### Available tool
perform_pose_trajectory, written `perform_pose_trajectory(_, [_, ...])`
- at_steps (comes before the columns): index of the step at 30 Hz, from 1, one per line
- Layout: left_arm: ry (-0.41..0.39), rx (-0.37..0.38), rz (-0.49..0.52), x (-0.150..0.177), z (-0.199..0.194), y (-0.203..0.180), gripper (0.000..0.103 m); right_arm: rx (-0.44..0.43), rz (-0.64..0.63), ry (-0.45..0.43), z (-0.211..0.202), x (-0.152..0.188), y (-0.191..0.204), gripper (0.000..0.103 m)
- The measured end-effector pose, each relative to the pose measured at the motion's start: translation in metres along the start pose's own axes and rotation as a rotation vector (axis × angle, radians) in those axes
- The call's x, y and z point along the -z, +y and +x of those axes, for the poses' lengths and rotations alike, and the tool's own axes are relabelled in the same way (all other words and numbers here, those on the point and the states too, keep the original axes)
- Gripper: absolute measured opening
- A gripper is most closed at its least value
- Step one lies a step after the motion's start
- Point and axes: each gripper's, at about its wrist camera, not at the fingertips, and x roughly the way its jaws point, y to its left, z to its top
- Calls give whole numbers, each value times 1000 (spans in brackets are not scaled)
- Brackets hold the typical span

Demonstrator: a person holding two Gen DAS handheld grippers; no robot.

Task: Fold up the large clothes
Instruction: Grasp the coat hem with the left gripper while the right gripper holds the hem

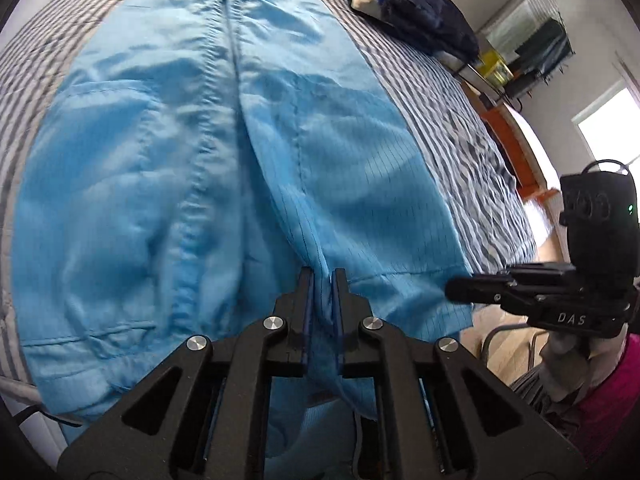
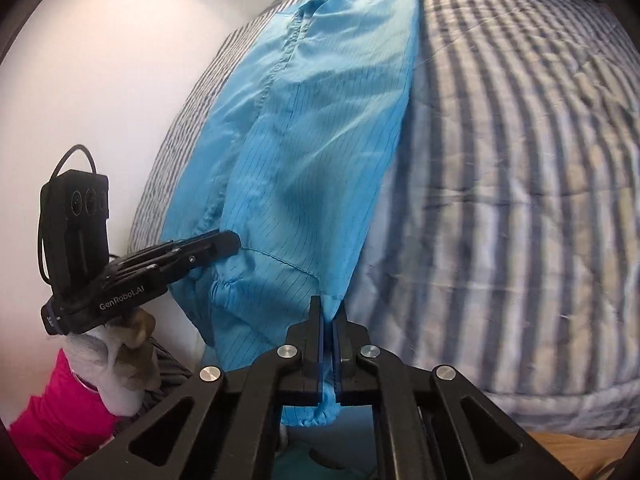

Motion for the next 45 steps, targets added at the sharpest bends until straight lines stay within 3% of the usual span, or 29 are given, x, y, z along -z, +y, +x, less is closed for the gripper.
perform_pose_trajectory(1, [3, -4, 9, 1, 2, -3, 6, 9, -5, -2, -3, 2, -1, 11])
perform_pose_trajectory(3, [7, 4, 12, 3, 5, -6, 6, -8, 16, -26, -8, 1, -7, 43])
perform_pose_trajectory(4, [7, 10, 9, 2, 5, -6, 6, -31, 36, -47, -11, 0, -10, 44])
perform_pose_trajectory(5, [7, 10, 11, 2, 5, -7, 6, -44, 46, -51, -9, -2, -11, 44])
perform_pose_trajectory(7, [3, 1, 21, 0, 6, -9, 6, -36, 52, -39, -6, -7, -18, 33])
perform_pose_trajectory(8, [3, 0, 25, 0, 7, -10, 6, -16, 44, -23, -2, -7, -19, 11])
perform_pose_trajectory(9, [4, 2, 29, 0, 9, -11, 6, 19, 31, -10, 5, -9, -16, 4])
perform_pose_trajectory(11, [4, -5, 47, 2, 9, -15, 6, 73, 2, -7, 6, -9, -13, 1])
perform_pose_trajectory(14, [1, 0, 66, 5, 1, -15, 7, 105, -41, -14, 4, -9, -2, 2])
perform_pose_trajectory(15, [-6, 16, 66, 5, -7, -14, 11, 105, -58, -19, 1, -8, 2, 8])
perform_pose_trajectory(18, [-57, 65, 47, 6, -37, -3, 39, 125, -117, -85, -18, -9, 19, 22])
perform_pose_trajectory(21, [-182, -35, 41, 5, -80, 19, 41, 144, -176, -192, -35, -13, 28, 23])
perform_pose_trajectory(23, [-231, -135, 18, 1, -96, 41, 41, 129, -196, -235, -36, -23, 32, 23])
perform_pose_trajectory(24, [-240, -171, -19, -2, -101, 56, 47, 139, -207, -240, -32, -29, 35, 24])
perform_pose_trajectory(25, [-240, -194, -74, -4, -104, 73, 56, 167, -222, -239, -25, -36, 38, 24])
perform_pose_trajectory(28, [-207, -194, -194, -3, -105, 112, 58, 203, -226, -225, -6, -57, 40, 27])
perform_pose_trajectory(32, [-127, -195, -302, 7, -90, 146, 58, 122, -164, -205, 18, -91, 41, 31])
perform_pose_trajectory(35, [-124, -123, -339, 12, -83, 155, 58, 96, -160, -182, 31, -101, 47, 32])
perform_pose_trajectory(36, [-125, -110, -327, 12, -82, 153, 53, 86, -154, -168, 37, -104, 49, 34])
perform_pose_trajectory(37, [-114, -87, -311, 12, -80, 151, 31, 49, -141, -144, 43, -106, 53, 34])
perform_pose_trajectory(39, [-90, -88, -296, 12, -74, 147, 14, -42, -118, -102, 51, -106, 61, 34])
perform_pose_trajectory(43, [-101, -106, -257, 13, -72, 142, 6, -166, -152, -10, 71, -95, 88, 34])
perform_pose_trajectory(45, [-104, -101, -258, 10, -71, 141, 5, -121, -173, 59, 89, -87, 100, 34])
